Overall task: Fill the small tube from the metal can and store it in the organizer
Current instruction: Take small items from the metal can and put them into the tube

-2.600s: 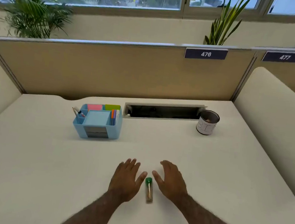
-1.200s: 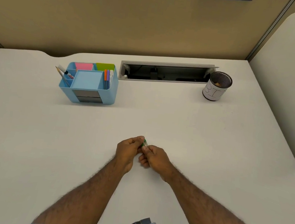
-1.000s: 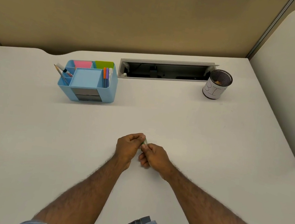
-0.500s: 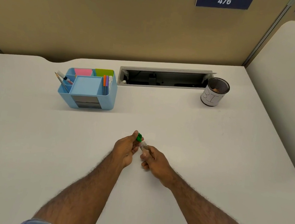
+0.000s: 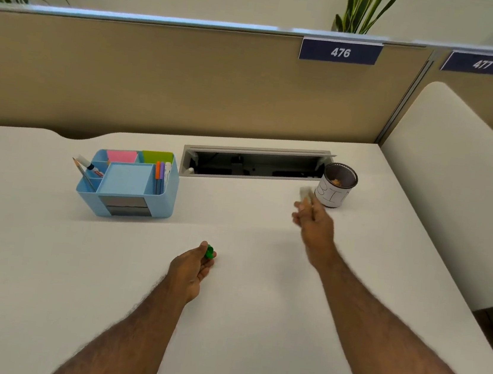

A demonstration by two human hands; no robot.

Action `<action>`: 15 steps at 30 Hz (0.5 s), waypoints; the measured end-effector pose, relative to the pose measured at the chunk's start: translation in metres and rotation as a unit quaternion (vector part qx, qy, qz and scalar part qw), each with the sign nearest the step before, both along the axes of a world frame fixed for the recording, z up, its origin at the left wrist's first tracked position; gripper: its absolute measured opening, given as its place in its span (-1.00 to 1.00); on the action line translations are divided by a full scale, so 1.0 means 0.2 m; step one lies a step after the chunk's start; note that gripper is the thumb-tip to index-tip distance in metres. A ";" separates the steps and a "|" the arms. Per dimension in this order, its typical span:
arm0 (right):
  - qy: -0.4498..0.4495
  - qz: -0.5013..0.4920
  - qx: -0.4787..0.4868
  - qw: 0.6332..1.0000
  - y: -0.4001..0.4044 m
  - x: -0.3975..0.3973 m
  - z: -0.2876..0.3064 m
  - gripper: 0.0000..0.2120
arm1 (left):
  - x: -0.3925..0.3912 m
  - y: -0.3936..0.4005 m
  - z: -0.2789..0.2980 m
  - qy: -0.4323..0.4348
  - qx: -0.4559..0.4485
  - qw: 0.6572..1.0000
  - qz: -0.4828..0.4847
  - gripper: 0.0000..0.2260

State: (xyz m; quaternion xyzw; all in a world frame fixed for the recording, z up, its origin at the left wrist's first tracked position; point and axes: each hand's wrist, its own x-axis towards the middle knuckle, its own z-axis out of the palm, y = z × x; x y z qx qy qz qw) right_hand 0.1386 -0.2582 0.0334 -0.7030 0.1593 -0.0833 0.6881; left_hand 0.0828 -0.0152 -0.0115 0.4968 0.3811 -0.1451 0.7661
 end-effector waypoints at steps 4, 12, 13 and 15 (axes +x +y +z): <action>-0.020 -0.086 -0.089 0.992 -0.21 0.21 0.13 -0.53 | 0.01 0.00 -0.01 -0.002 0.007 1.000 -0.007 -0.83; 0.056 -0.111 -0.375 0.919 -0.46 0.33 0.23 -0.33 | 0.01 0.03 -0.05 -0.016 0.001 1.000 -0.009 -0.75; 0.077 -0.089 -0.398 0.910 -0.48 0.34 0.24 -0.39 | 0.01 0.02 -0.05 -0.017 0.002 1.000 -0.010 -0.74; 0.115 -0.034 -0.460 0.880 -0.51 0.38 0.25 -0.55 | 0.01 0.02 -0.06 -0.020 0.006 1.000 -0.010 -0.71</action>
